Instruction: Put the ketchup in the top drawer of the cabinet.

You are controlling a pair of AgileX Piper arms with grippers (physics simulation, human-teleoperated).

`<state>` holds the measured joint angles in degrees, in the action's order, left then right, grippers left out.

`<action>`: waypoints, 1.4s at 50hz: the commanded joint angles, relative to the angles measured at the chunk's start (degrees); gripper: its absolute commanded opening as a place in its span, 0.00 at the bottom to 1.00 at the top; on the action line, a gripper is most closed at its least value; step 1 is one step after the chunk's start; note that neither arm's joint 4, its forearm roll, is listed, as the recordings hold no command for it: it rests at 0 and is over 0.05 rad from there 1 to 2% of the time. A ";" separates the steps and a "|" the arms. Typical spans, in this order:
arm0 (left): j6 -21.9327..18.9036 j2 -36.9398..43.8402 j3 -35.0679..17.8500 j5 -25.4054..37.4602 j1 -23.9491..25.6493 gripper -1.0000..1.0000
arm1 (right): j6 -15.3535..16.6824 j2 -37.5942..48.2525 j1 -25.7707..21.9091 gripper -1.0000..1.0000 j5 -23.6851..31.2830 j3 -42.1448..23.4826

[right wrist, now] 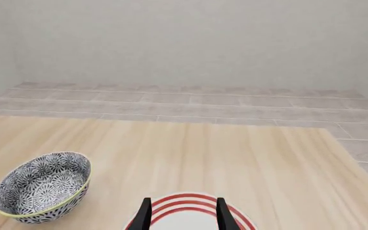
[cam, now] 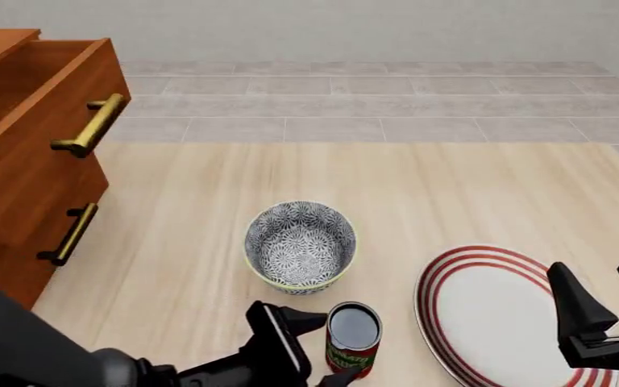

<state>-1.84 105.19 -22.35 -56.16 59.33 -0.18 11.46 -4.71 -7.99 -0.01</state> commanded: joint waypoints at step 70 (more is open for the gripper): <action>-1.56 -41.87 -0.23 31.05 -1.54 0.00 | -0.05 4.60 -1.34 1.00 -4.14 0.00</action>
<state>-2.57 71.90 -21.81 -32.22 58.69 -0.22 13.85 -5.62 -9.97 -0.01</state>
